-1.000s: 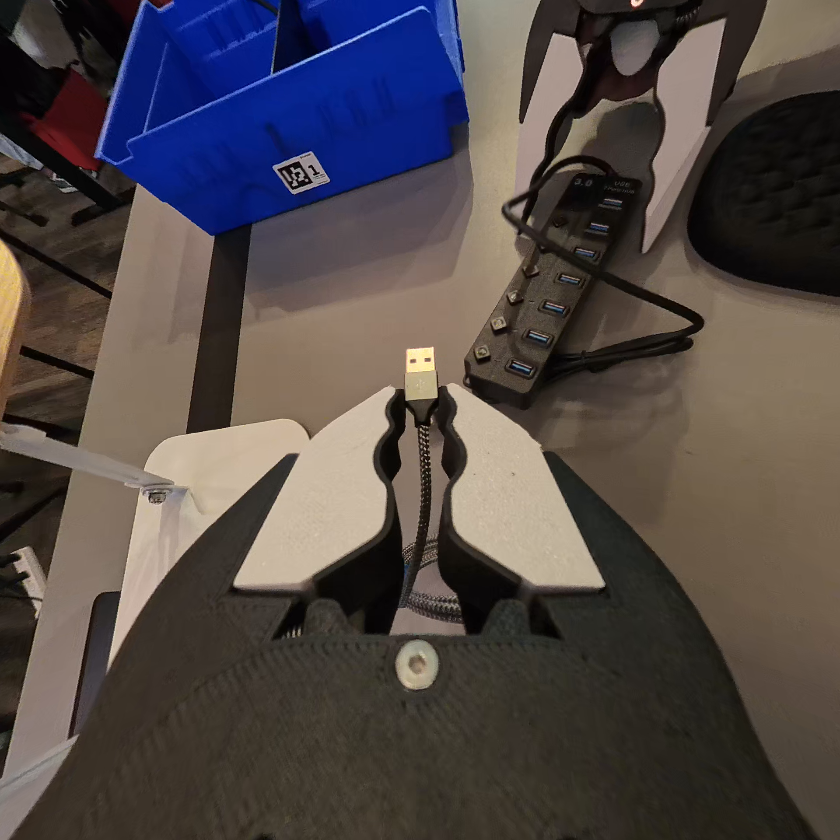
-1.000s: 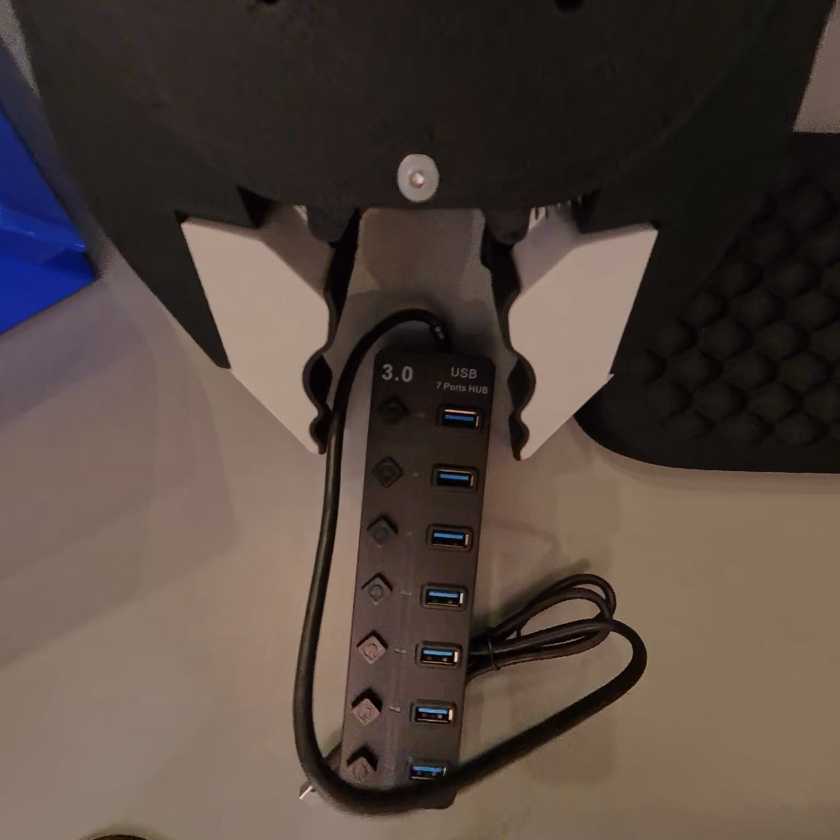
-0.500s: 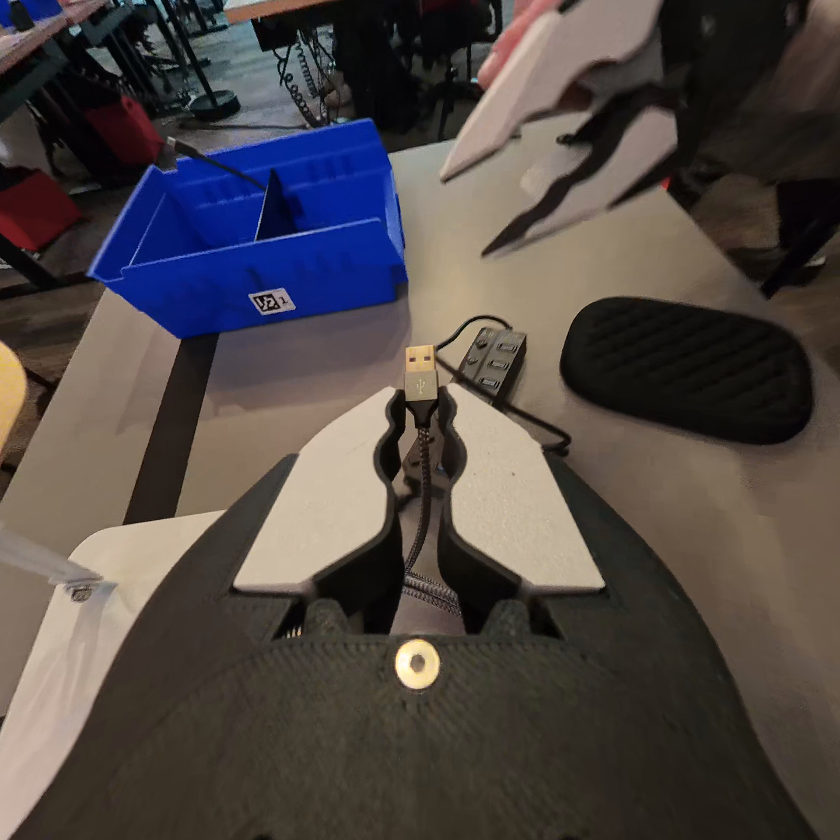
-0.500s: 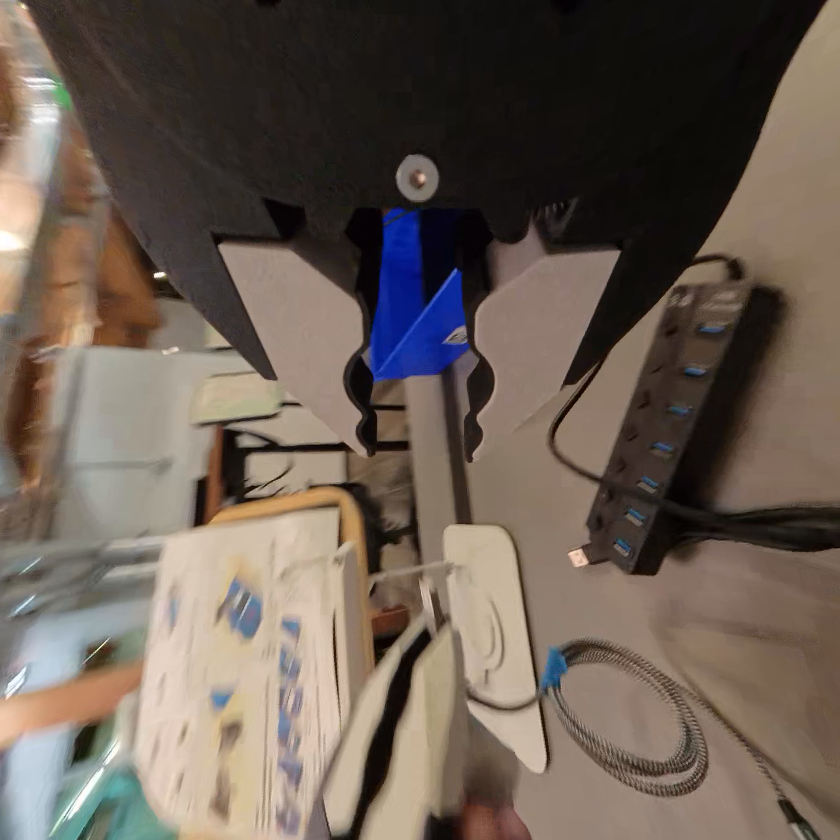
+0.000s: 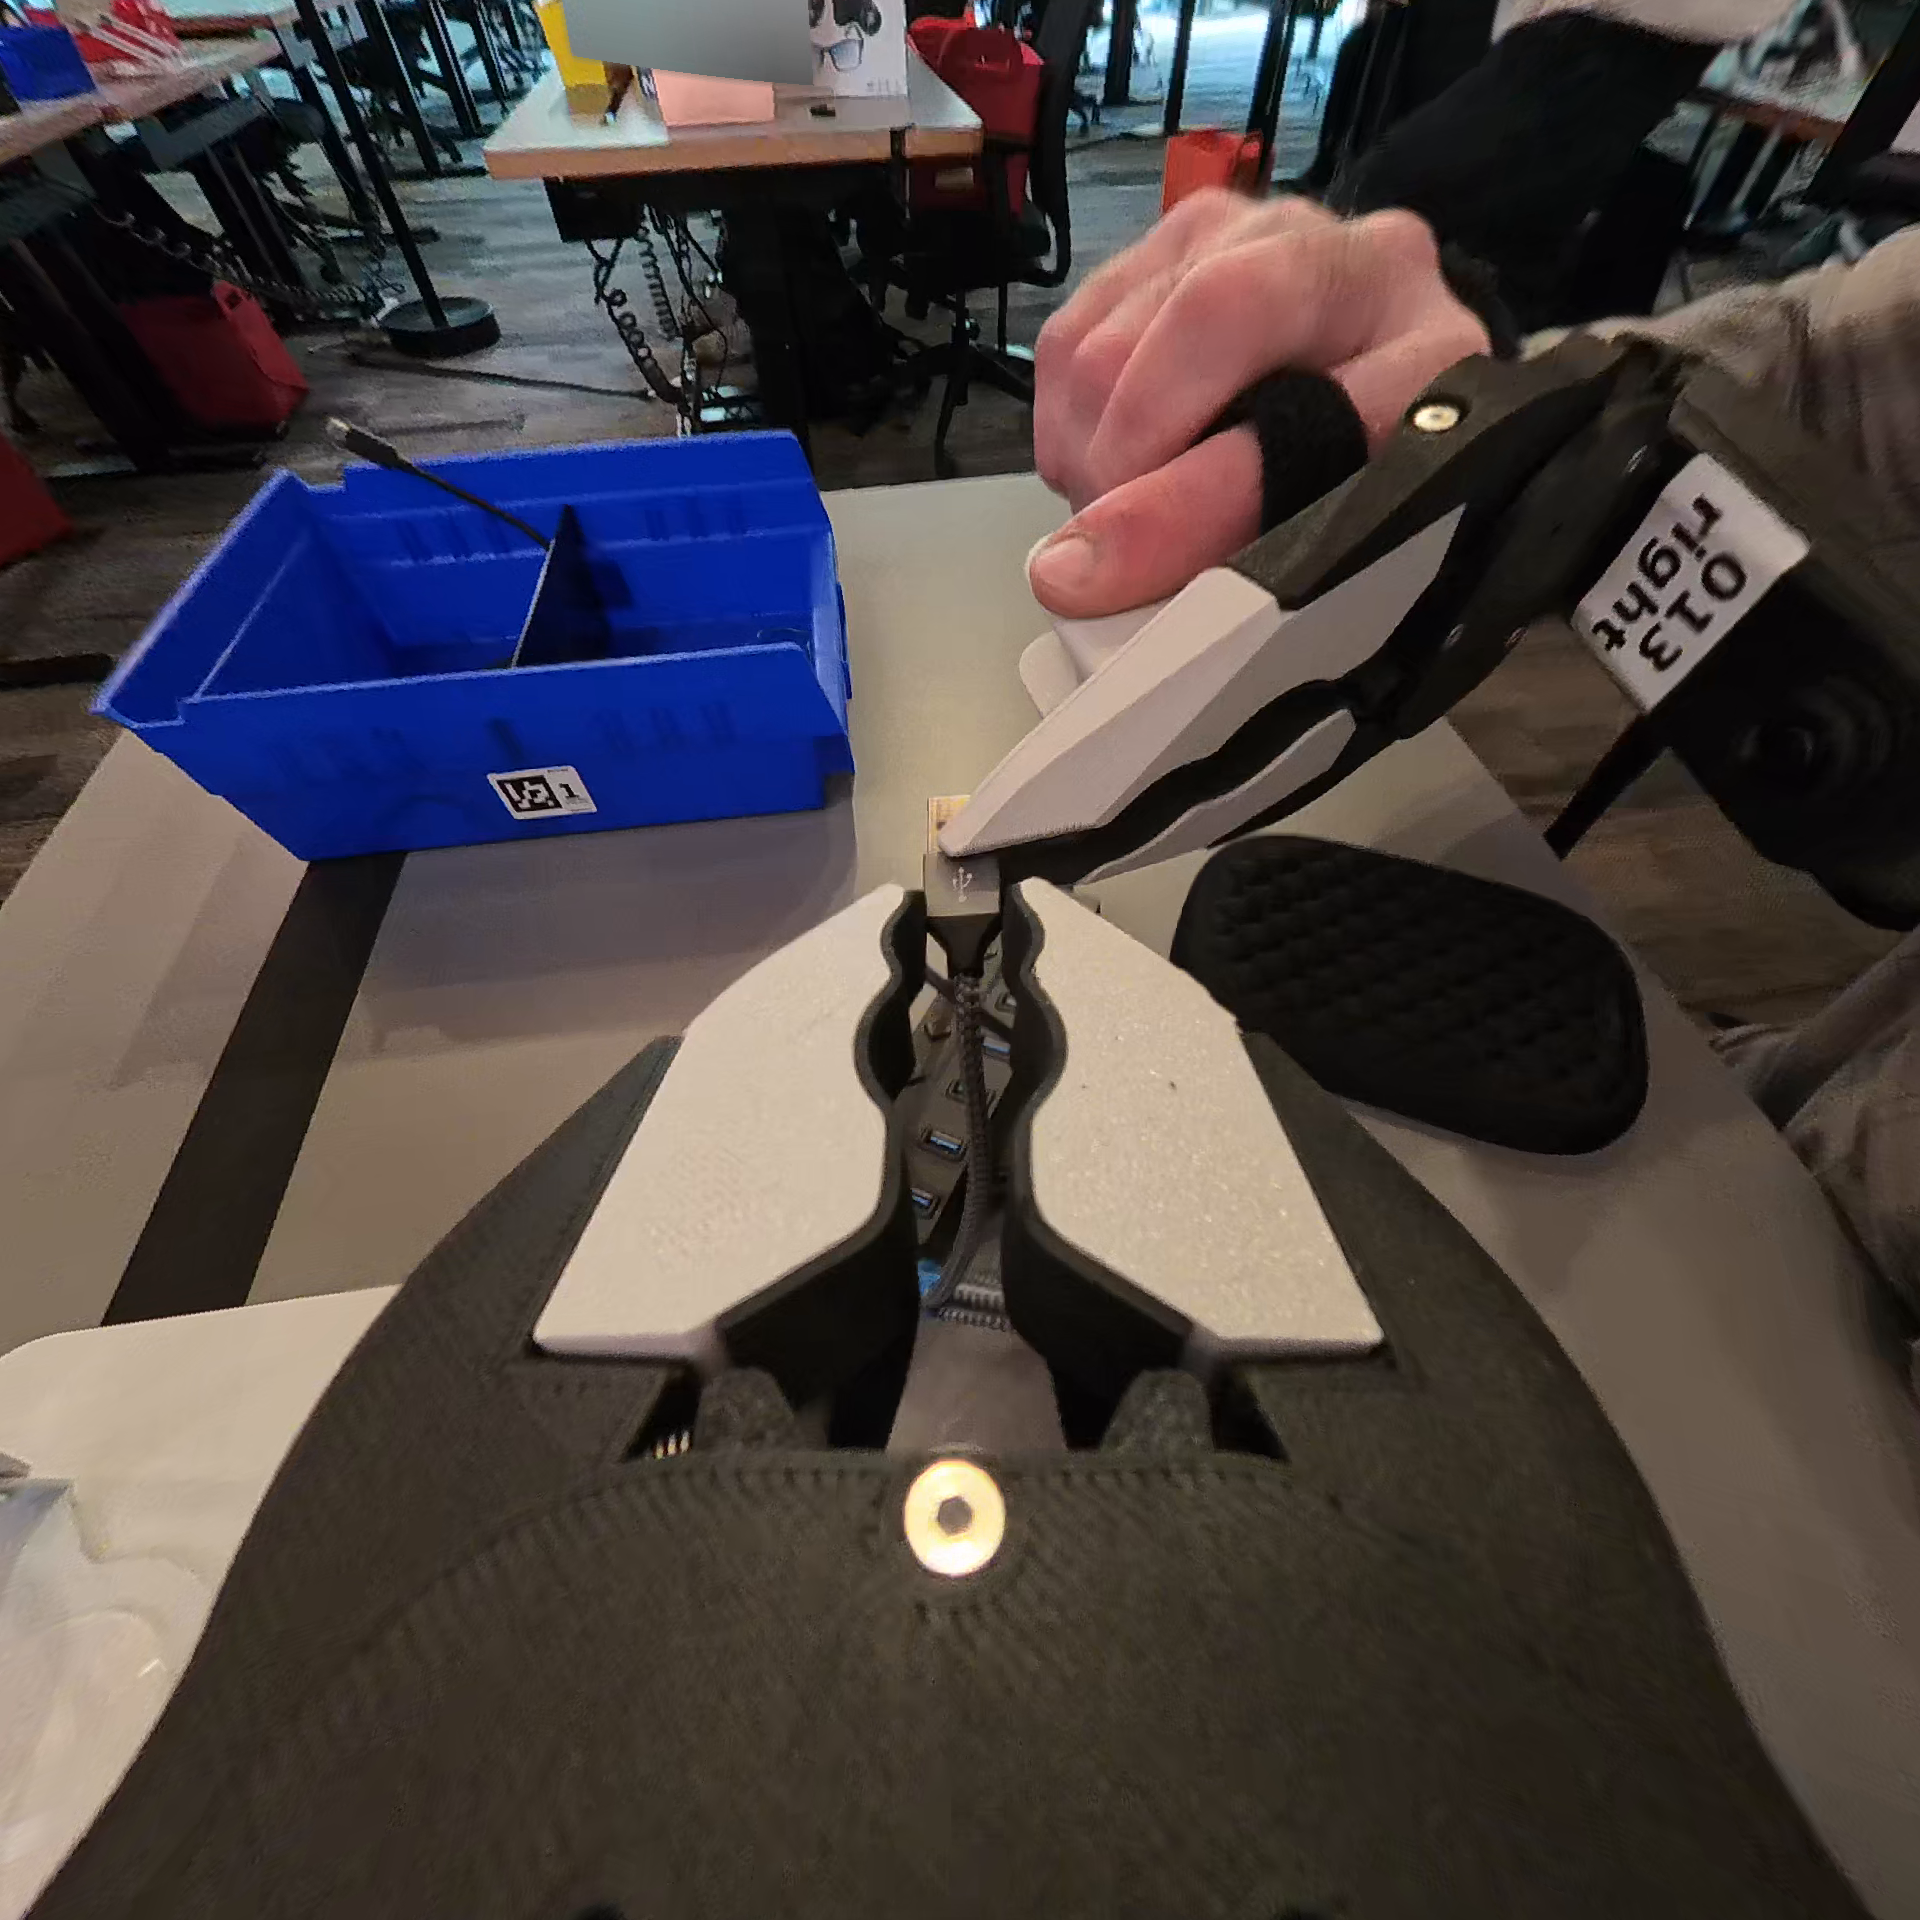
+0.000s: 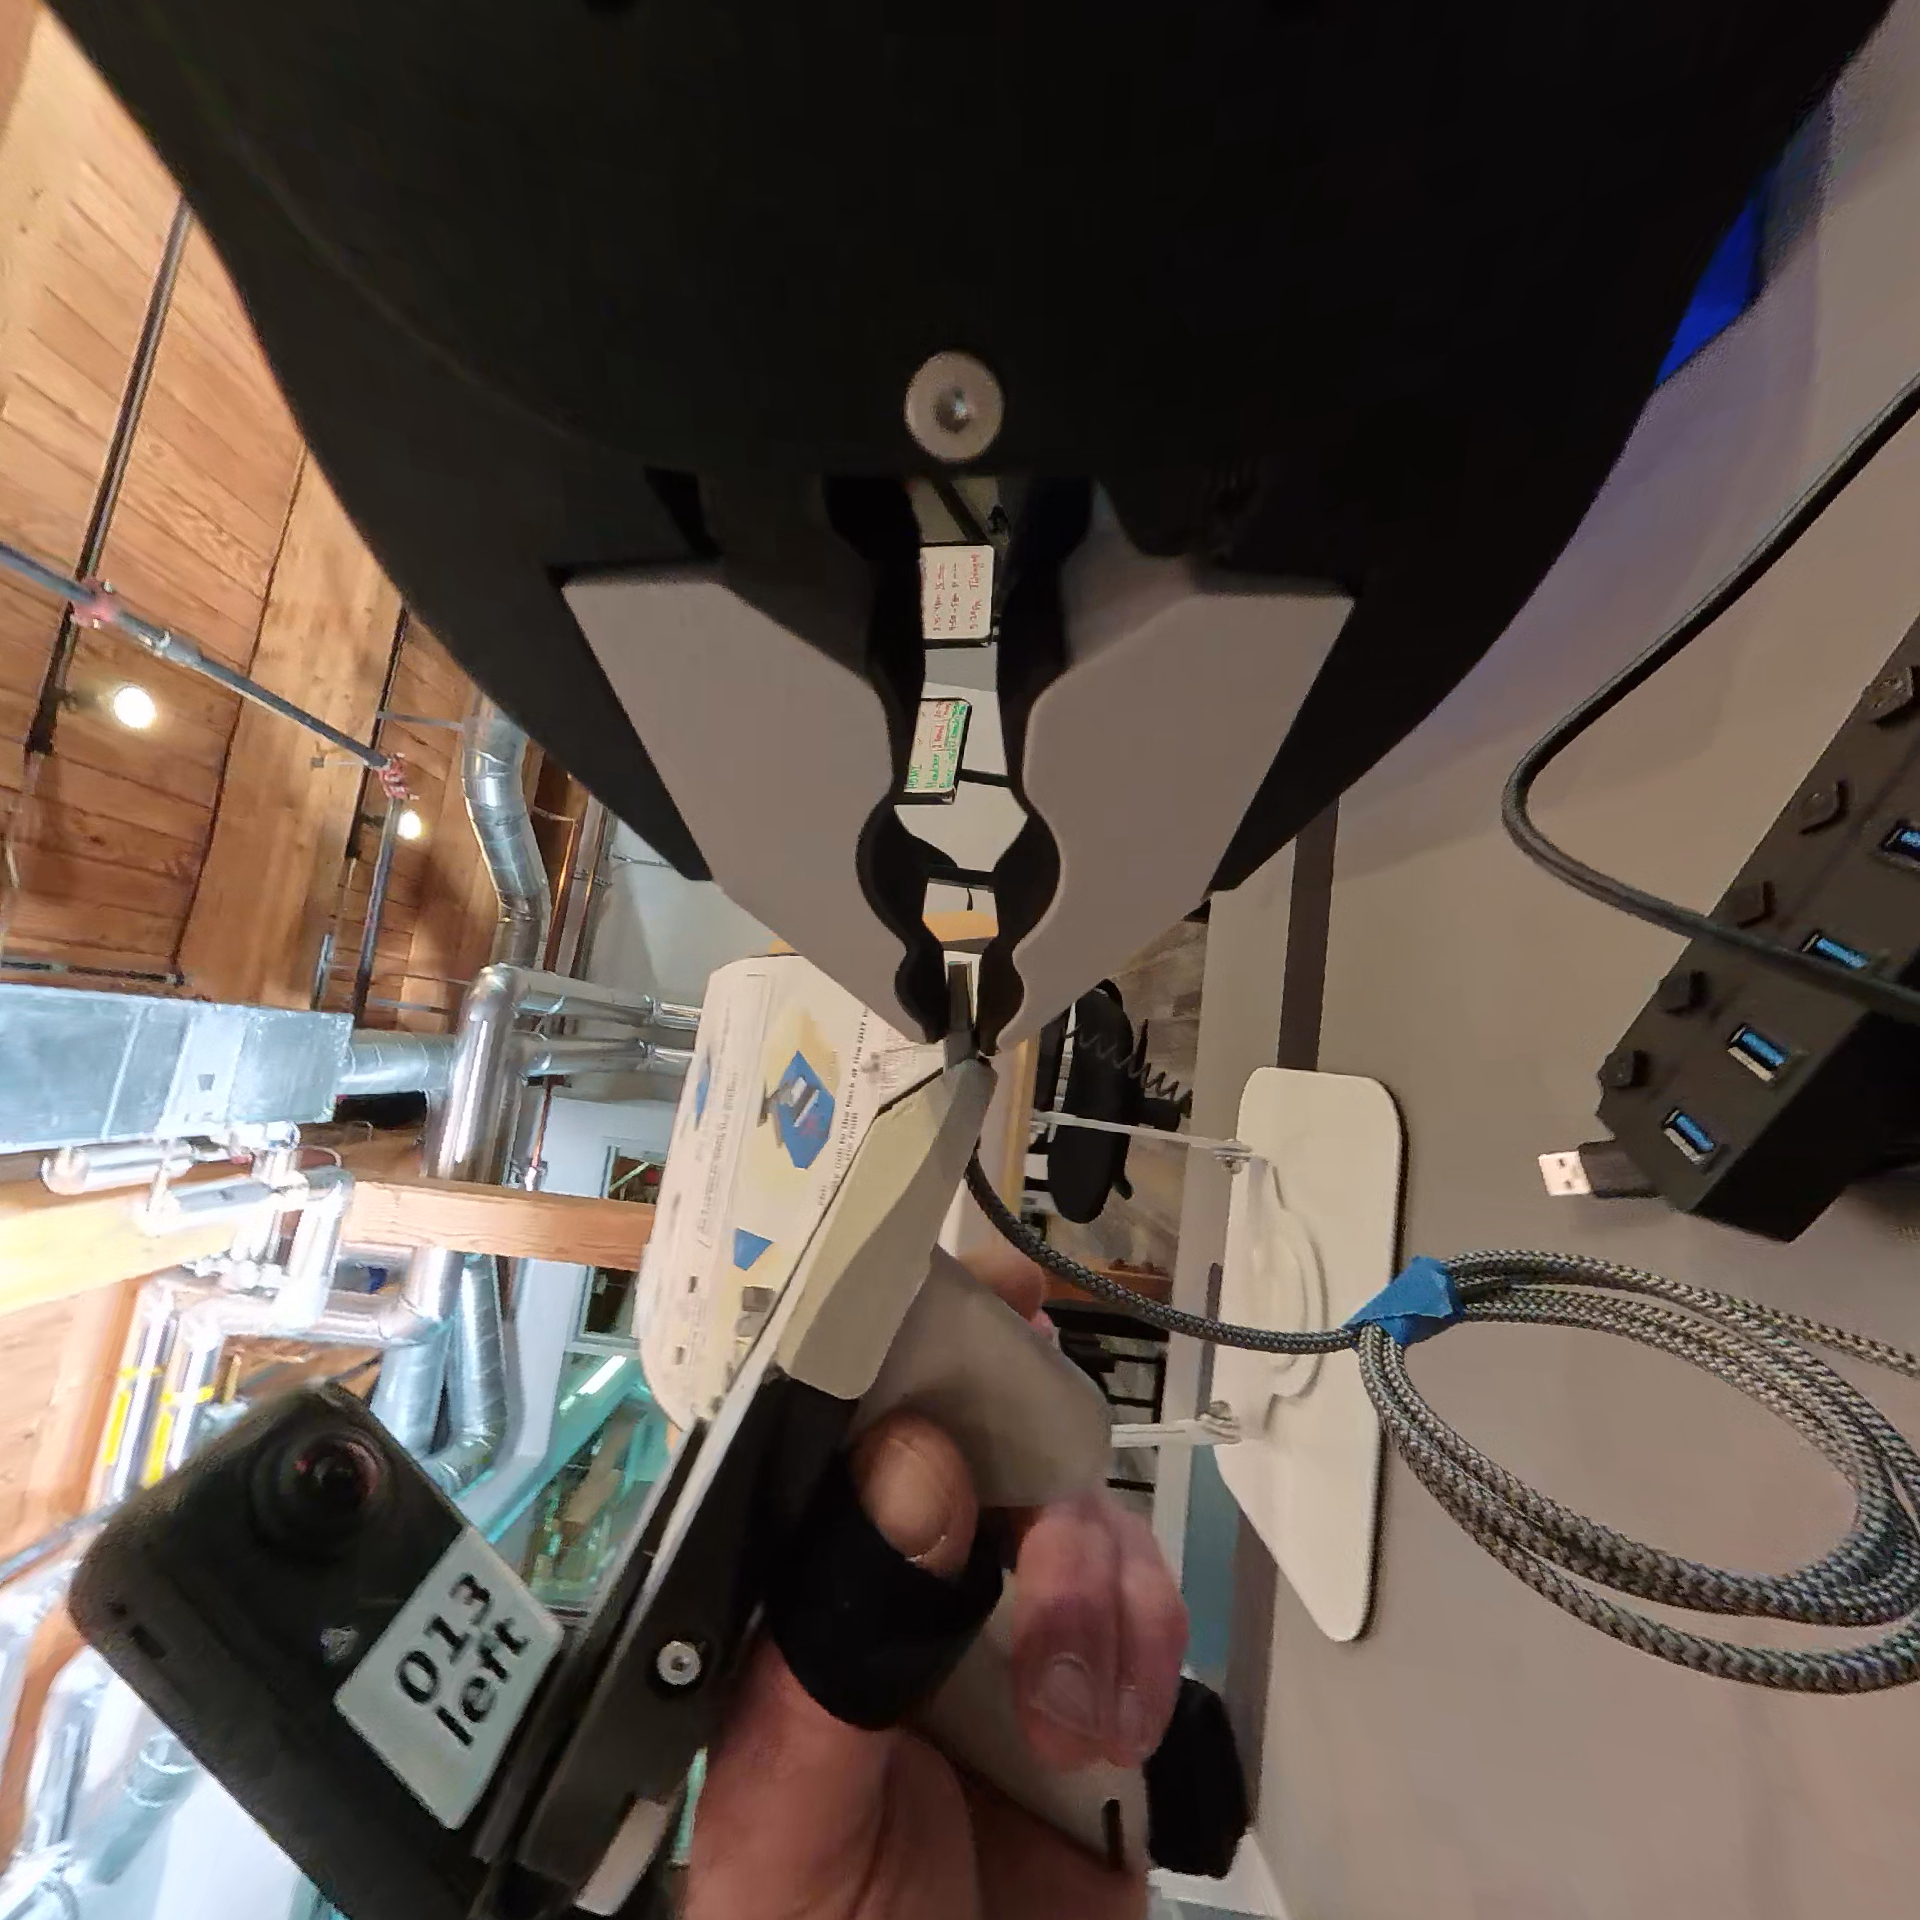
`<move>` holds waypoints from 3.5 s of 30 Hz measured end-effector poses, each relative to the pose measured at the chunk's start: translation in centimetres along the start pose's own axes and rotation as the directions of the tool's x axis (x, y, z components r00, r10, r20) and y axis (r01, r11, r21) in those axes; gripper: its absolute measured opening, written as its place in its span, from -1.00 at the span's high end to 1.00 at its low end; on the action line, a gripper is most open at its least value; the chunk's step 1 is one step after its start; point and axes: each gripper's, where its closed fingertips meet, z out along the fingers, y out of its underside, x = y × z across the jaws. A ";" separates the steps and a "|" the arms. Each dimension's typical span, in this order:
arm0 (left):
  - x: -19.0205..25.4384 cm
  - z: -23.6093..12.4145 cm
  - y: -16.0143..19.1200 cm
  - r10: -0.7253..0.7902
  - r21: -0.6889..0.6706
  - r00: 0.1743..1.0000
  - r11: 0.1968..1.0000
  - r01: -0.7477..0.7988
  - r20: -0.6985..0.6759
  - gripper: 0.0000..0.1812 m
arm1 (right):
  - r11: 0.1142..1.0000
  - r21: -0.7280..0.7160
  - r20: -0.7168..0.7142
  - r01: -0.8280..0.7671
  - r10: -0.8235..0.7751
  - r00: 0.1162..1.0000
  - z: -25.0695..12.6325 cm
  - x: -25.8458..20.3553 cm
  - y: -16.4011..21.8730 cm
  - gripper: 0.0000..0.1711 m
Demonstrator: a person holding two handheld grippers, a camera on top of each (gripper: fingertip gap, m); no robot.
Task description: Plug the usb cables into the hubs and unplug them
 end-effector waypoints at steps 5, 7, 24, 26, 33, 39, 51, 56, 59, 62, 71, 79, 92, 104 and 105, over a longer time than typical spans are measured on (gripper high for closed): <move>-0.2 -1.6 -3.3 -0.004 0.209 1.000 0.978 0.003 0.006 0.64 | 0.987 0.010 -0.095 -0.159 0.160 0.983 -0.6 2.7 0.7 0.96; -1.2 -3.5 -5.2 -0.035 0.353 0.998 0.935 0.018 0.043 0.62 | 0.970 0.027 -0.134 -0.241 0.242 0.961 -0.8 3.7 1.0 0.96; -1.4 -4.3 -4.8 -0.042 0.392 0.999 0.919 0.043 -0.009 0.36 | 0.939 0.043 -0.227 -0.342 0.343 0.912 -0.5 6.0 0.4 0.96; -0.5 -3.7 -5.0 -0.019 0.385 0.999 0.923 0.031 -0.034 0.37 | 0.946 0.033 -0.209 -0.323 0.323 0.923 -0.3 5.7 0.4 0.96; -3.5 -5.0 -4.7 -0.057 0.404 0.991 0.915 0.003 0.122 0.56 | 0.947 -0.058 -0.201 -0.317 0.300 0.933 -0.5 5.6 2.8 0.97; -2.1 -4.8 -7.0 0.062 0.357 0.963 0.921 -0.158 0.263 0.31 | 0.933 -0.119 -0.202 -0.339 0.311 0.929 0.3 5.0 3.5 0.96; -3.0 -1.2 -7.1 0.082 0.287 0.894 0.931 -0.227 0.440 0.75 | 0.902 -0.164 -0.262 -0.400 0.351 0.899 0.7 5.7 3.6 0.97; -3.0 -1.0 -6.7 0.086 0.257 0.894 0.942 -0.217 0.440 0.83 | 0.918 -0.169 -0.254 -0.358 0.311 0.916 0.8 5.5 3.6 0.96; -3.0 -1.0 -6.7 0.093 0.252 0.894 0.942 -0.221 0.438 0.85 | 0.933 -0.180 -0.248 -0.312 0.264 0.932 0.7 5.5 3.6 0.97; -2.9 -1.0 -6.6 0.085 0.255 0.906 0.945 -0.206 0.415 0.85 | 0.943 -0.180 -0.249 -0.280 0.232 0.940 0.6 5.6 3.5 0.96; -2.9 -1.0 -6.6 0.077 0.248 0.905 0.949 -0.195 0.418 0.80 | 0.952 -0.187 -0.240 -0.241 0.193 0.951 0.4 5.6 3.5 0.96; -2.7 -0.9 -6.0 0.090 0.213 0.918 0.960 -0.183 0.386 0.85 | 0.956 -0.190 -0.240 -0.223 0.175 0.955 0.5 5.3 3.4 0.96; -1.9 -2.5 -6.7 -0.086 0.339 0.980 0.940 0.021 0.178 0.85 | 0.978 -0.119 -0.203 -0.173 0.147 0.968 -0.5 5.9 3.6 0.74; -0.9 -1.5 -6.3 -0.109 0.289 0.987 0.955 0.071 0.116 0.85 | 0.993 -0.091 -0.191 -0.072 0.053 0.980 0.2 6.0 2.8 0.98; -0.9 -1.5 -6.4 -0.117 0.297 0.987 0.952 0.080 0.110 0.84 | 0.991 -0.102 -0.197 -0.083 0.062 0.978 0.1 6.2 2.9 0.98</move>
